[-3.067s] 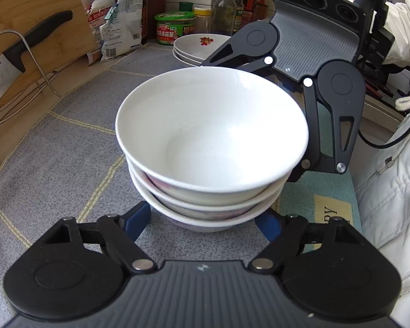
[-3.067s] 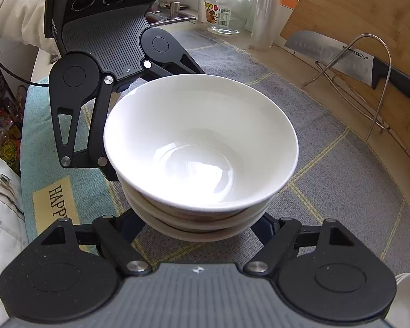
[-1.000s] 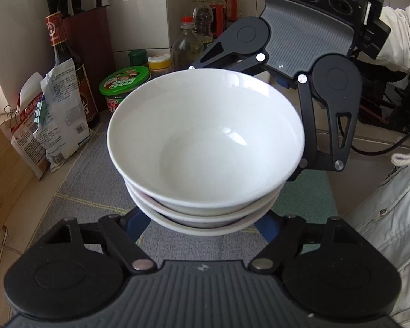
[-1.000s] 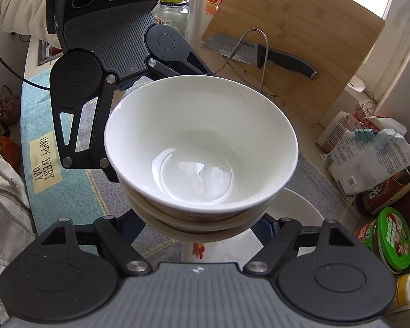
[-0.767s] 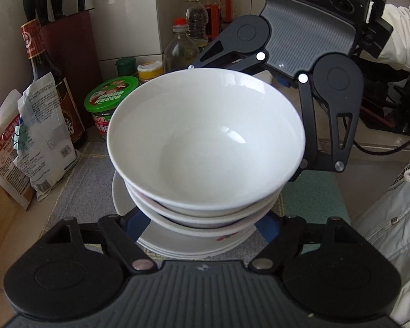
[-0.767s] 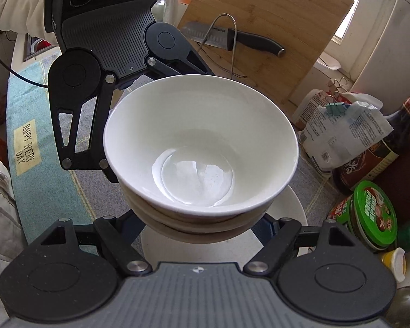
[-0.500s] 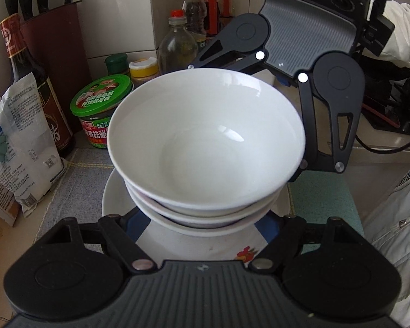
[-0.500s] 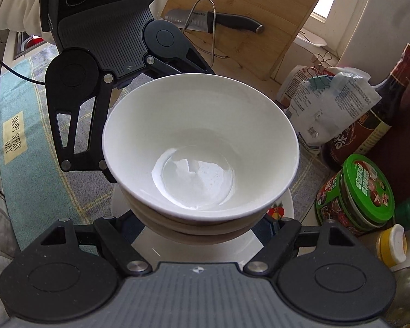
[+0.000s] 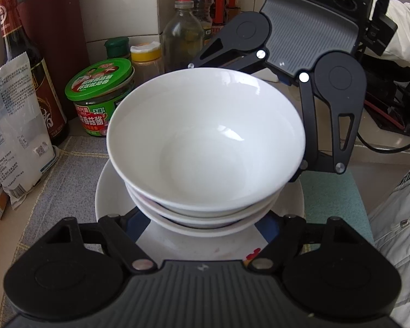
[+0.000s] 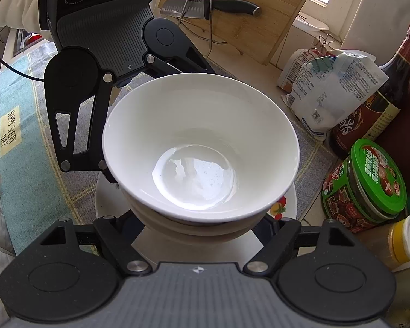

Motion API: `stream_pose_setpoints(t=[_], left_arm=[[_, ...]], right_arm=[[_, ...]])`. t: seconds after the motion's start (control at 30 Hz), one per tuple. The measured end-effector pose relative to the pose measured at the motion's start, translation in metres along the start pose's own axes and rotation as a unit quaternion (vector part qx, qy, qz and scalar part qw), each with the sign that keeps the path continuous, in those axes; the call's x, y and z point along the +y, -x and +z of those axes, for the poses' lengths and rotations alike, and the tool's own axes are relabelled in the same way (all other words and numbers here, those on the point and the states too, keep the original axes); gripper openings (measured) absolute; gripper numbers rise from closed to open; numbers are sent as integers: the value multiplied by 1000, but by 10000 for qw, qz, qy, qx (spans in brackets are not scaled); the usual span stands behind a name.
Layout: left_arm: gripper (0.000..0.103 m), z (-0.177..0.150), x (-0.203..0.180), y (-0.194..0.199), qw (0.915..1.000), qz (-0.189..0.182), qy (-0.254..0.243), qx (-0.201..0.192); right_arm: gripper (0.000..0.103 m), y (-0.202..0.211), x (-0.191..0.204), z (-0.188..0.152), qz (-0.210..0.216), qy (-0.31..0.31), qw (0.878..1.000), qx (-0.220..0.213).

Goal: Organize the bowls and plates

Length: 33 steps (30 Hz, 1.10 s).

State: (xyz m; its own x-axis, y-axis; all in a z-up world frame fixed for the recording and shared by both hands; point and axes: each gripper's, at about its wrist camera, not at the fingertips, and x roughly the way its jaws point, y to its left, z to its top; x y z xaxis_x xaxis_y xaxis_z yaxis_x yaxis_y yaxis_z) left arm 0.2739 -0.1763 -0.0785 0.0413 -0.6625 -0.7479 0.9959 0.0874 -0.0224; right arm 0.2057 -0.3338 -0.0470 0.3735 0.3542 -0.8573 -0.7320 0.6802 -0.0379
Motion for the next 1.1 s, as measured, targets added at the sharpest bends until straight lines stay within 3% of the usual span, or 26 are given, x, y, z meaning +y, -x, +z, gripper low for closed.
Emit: stream_pose_setpoints(t=[0.27,0.33,0.37,0.47,0.7,0.83,1.0,1.1], left_arm=[[83,-1,-1,-5,10000,60,0,29],[84,-1,-3,-4,9999,154,-60,3],[85,-1,-4,-3,9997,219,-114,14],[94,-1,-7,2,9994,327,-144,-23],[96,-16,-17,29,9945,971,315,-254],[101,-28,-35,62,9827,1501,713,-818],[102,-39,-60,102,9517,2338,1130,-1641],[102,-36,-64,110,9353,2746,1752,-1380]], right_arm=[[86,-8,1,-1,-46,13,9999,112],[91,-4,-2,-2,-24,-94,10000,3],[100,0,-2,-2,-8,-135,9999,-85],[103,7,-1,-1,-140,-91,9997,-201],[103,15,5,-7,-421,-47,9990,-157],[103,28,14,-6,-614,-200,9976,-252],[103,46,38,0,-1313,-973,9860,-329],[103,60,62,6,-1683,-1720,9693,-510]])
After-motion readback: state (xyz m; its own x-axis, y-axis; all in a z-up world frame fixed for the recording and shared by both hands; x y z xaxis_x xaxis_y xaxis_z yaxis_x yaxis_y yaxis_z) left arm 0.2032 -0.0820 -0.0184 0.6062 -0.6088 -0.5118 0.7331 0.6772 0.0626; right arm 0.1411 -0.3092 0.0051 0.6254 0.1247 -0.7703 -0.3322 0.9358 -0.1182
